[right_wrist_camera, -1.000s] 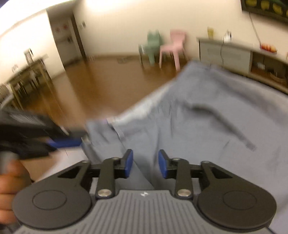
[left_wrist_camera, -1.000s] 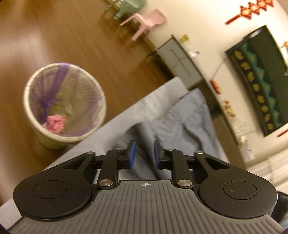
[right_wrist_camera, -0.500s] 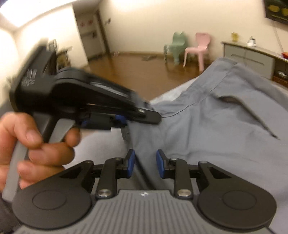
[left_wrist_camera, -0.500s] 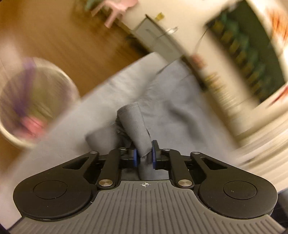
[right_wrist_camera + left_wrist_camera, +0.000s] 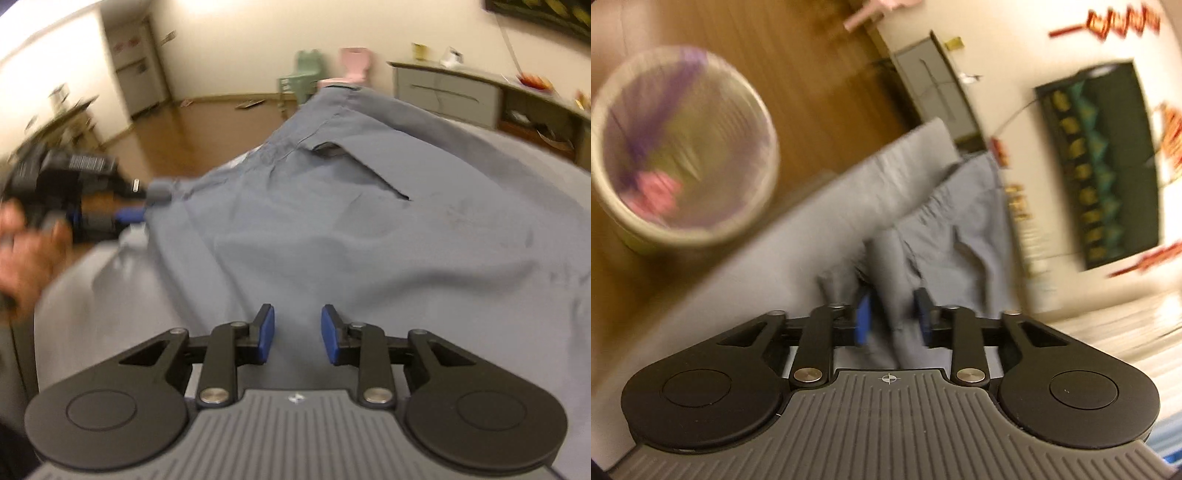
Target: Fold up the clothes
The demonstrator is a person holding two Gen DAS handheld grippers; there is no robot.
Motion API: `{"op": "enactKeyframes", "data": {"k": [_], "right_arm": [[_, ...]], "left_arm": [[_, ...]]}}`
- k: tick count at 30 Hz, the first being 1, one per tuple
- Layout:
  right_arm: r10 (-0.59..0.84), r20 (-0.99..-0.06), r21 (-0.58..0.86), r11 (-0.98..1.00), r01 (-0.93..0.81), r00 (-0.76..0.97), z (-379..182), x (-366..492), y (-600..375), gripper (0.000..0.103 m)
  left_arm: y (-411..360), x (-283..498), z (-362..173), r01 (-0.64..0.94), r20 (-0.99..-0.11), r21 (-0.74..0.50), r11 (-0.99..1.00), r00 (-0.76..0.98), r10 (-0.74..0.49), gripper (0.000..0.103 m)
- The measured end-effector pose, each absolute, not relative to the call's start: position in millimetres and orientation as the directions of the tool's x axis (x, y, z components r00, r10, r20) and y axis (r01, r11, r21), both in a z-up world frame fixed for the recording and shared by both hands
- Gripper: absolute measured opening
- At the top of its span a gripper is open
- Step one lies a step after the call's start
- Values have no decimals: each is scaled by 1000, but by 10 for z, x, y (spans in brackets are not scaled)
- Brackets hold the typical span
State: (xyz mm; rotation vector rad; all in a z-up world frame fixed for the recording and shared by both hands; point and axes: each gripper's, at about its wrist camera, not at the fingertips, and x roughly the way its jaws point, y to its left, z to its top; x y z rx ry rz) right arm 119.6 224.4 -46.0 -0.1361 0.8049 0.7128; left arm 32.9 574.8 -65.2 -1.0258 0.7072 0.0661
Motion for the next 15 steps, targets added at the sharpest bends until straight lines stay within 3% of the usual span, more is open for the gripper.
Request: {"op": "enactKeyframes", "data": {"k": [3, 5, 9, 12, 14, 15], "right_arm": [[514, -710, 42, 713, -700, 481, -466, 998, 2180, 29], [498, -718, -1, 697, -717, 486, -454, 921, 2160, 29], [523, -656, 20, 733, -679, 545, -224, 878, 2029, 29], [458, -661, 6, 795, -607, 594, -189, 943, 1764, 30], [414, -687, 14, 829, -560, 597, -205, 963, 1450, 30], [399, -697, 29, 846, -532, 596, -208, 960, 1216, 31]], "left_arm": [[5666, 137, -383, -478, -649, -607, 635, 759, -49, 26], [5510, 113, -219, -467, -630, -545, 696, 776, 26, 24], [5091, 275, 24, -228, -502, -545, 807, 859, -97, 27], [4850, 507, -115, -215, -611, -428, 878, 784, -106, 26], [4823, 594, -301, -260, -701, -358, 897, 710, -74, 11], [4854, 595, -355, -266, -713, -359, 895, 696, -79, 10]]}}
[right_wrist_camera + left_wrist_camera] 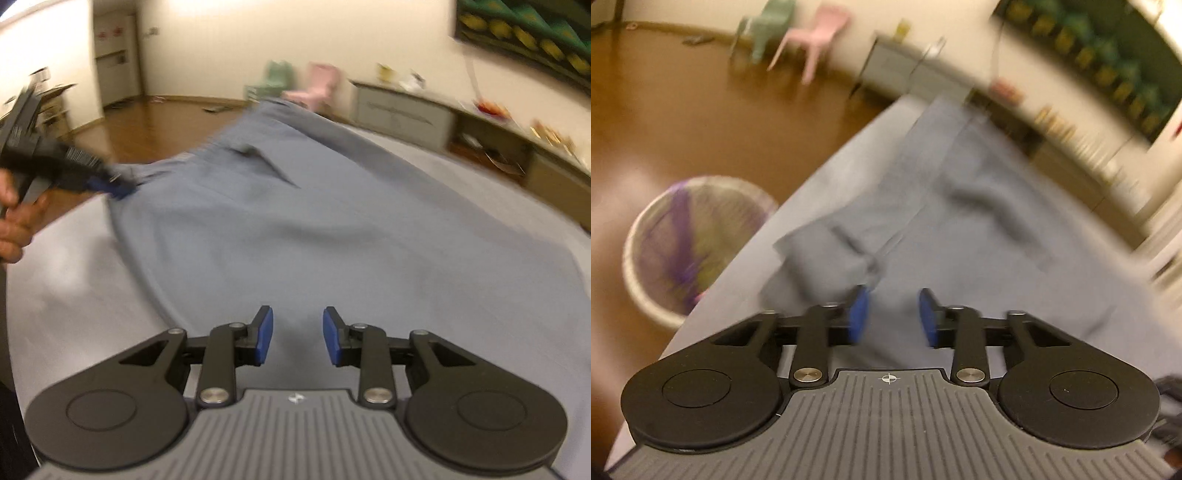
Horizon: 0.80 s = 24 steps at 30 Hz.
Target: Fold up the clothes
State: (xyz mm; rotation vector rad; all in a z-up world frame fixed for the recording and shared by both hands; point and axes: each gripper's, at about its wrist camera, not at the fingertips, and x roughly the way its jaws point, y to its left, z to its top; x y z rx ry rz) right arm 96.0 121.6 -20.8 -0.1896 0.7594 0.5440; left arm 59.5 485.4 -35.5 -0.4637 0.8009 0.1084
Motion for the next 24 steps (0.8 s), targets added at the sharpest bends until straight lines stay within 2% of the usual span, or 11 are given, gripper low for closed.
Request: {"op": "enactKeyframes", "data": {"k": [6, 8, 13, 14, 15, 16, 18, 19, 20, 22, 24], "right_arm": [[309, -722, 139, 941, -307, 619, -213, 820, -330, 31], [238, -753, 111, 965, -238, 614, -282, 765, -742, 32], [98, -738, 8, 991, -137, 667, -309, 513, -1606, 32], [64, -734, -8, 995, -104, 676, -324, 518, -1740, 39], [32, -731, -12, 998, -59, 681, -333, 519, -1903, 50], [-1, -733, -5, 1000, -4, 680, -336, 543, -2047, 50], [-58, -734, -10, 997, 75, 677, -309, 594, -2254, 42], [-82, -731, -19, 995, 99, 677, -290, 619, -2327, 38], [-81, -717, -16, 995, 99, 693, -250, 637, -2345, 37], [-20, -698, 15, 999, 42, 716, -152, 734, -2306, 37], [21, -688, -29, 998, -57, 725, -99, 888, -2178, 40]], "left_arm": [[5001, 615, -423, -281, -694, -441, 853, 710, -125, 7], [4926, 626, -398, -273, -698, -399, 875, 709, -98, 7], [4910, 585, -382, -325, -715, -349, 879, 699, -26, 2], [4919, 581, -370, -355, -722, -345, 869, 692, -4, 0], [4907, 584, -347, -388, -734, -326, 862, 679, 29, 0], [4840, 590, -288, -418, -744, -282, 863, 664, 78, 0], [4617, 594, -108, -462, -740, -167, 871, 642, 199, 0], [4458, 599, 5, -470, -716, -101, 877, 647, 264, 8], [4280, 621, 115, -445, -684, -77, 892, 675, 277, 9], [3920, 712, 278, -332, -629, -119, 936, 754, 187, 10], [3517, 943, 260, -175, -622, -208, 962, 783, 8, 15]]}}
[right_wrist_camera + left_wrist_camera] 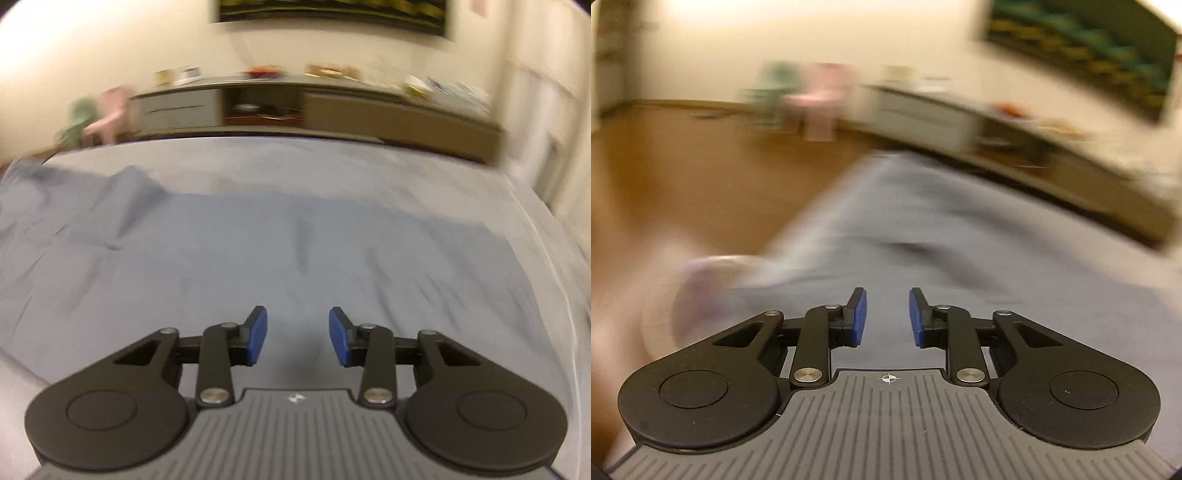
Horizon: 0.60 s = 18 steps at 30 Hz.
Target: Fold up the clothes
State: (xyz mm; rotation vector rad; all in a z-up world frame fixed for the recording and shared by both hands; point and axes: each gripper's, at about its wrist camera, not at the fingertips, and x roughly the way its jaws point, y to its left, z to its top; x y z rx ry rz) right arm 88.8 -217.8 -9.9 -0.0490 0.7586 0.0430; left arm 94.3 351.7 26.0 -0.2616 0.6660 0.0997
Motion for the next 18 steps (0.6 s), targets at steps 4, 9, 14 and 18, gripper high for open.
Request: {"op": "enactKeyframes", "data": {"k": [4, 9, 14, 18], "right_arm": [[98, -674, -101, 970, -223, 733, -133, 1189, -1934, 44], [128, -711, -48, 972, -229, 691, -324, 1464, -2075, 57], [60, -712, -5, 996, -91, 699, -291, 1627, -2584, 57], [-38, -714, 8, 998, 63, 699, -251, 1593, -3144, 46]], "left_arm": [[2688, 1521, -56, 49, -684, -220, 974, 704, -190, 18], [2254, 1965, -409, 103, -750, -52, 993, 652, -107, 18], [2698, 2180, -398, -77, -761, -100, 992, 648, -26, 0], [2962, 2174, -385, -236, -760, -16, 972, 634, 141, 0]]}}
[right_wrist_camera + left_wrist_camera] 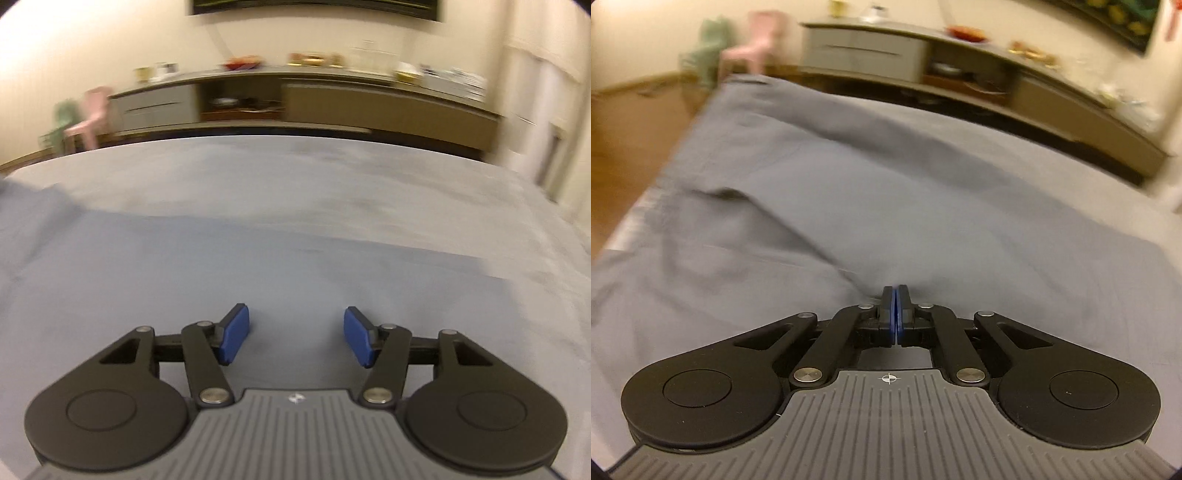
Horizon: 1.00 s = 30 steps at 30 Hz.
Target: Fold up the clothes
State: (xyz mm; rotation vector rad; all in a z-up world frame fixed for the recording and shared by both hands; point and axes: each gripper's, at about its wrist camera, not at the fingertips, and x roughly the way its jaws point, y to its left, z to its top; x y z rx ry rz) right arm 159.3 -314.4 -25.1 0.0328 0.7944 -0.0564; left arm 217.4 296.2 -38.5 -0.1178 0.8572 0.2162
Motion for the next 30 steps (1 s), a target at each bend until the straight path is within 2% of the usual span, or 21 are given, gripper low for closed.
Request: {"op": "enactKeyframes", "data": {"k": [1, 3, 4, 5, 9, 10, 12, 16, 18, 20, 22, 23, 24, 25, 26, 27, 29, 30], "right_arm": [[-49, -702, 31, 995, 99, 711, -186, 1535, -3283, 42], [-81, -674, 68, 983, 172, 734, -94, 1397, -3537, 48], [-105, -659, 81, 975, 209, 745, -71, 1318, -3651, 51], [-135, -655, 81, 966, 246, 743, -83, 1300, -3736, 55], [-152, -717, 105, 941, 321, 680, -273, 1314, -4009, 52], [-150, -734, 103, 939, 328, 662, -327, 1332, -4027, 47], [-149, -731, 93, 945, 313, 666, -338, 1301, -3981, 17], [-194, -666, 47, 953, 299, 720, -162, 1252, -3838, 12], [-215, -629, 20, 956, 292, 747, -10, 1275, -3768, 10], [-162, -548, 85, 965, 248, 821, 226, 1207, -3682, 9], [-58, -417, 205, 966, 156, 907, 461, 1116, -3690, 9], [-66, -416, 234, 956, 177, 907, 470, 1164, -3744, 9], [-77, -471, 256, 941, 219, 879, 371, 1276, -3824, 9], [-42, -578, 303, 916, 262, 815, 124, 1458, -3948, 8], [-25, -640, 331, 893, 305, 768, -95, 1554, -4025, 8], [-26, -676, 318, 892, 322, 737, -234, 1618, -4018, 8], [-35, -714, 284, 898, 335, 699, -398, 1700, -3974, 9], [-31, -717, 282, 901, 331, 696, -388, 1706, -3949, 9]], "left_arm": [[3007, 2153, -380, -261, -759, -6, 965, 629, 166, 0], [3090, 2092, -353, -286, -763, -39, 958, 627, 156, 3], [3077, 2073, -323, -290, -763, -36, 956, 626, 161, 15], [3031, 2059, -284, -284, -760, -28, 959, 629, 164, 22], [2709, 2063, -165, -179, -741, -18, 984, 663, 107, 26], [2609, 2074, -138, -147, -736, -15, 989, 671, 89, 28], [2444, 2035, -107, -94, -730, 1, 996, 681, 65, 30], [2295, 2082, -229, -27, -757, 45, 999, 651, 52, 30], [2351, 2086, -338, -49, -769, 82, 995, 632, 94, 32], [2498, 2097, -433, -102, -764, 121, 987, 625, 158, 41], [2726, 2116, -485, -212, -734, 203, 956, 613, 292, 41], [2842, 2119, -505, -282, -711, 255, 925, 594, 377, 40], [2957, 2111, -519, -340, -699, 273, 900, 573, 428, 40], [3061, 2095, -527, -385, -697, 264, 884, 557, 451, 39], [3121, 2083, -530, -411, -695, 264, 872, 545, 468, 39], [3142, 2077, -531, -424, -690, 278, 862, 536, 486, 38], [3070, 2072, -520, -420, -687, 307, 854, 523, 504, 24], [2961, 2062, -490, -389, -690, 297, 872, 543, 478, 22]]}}
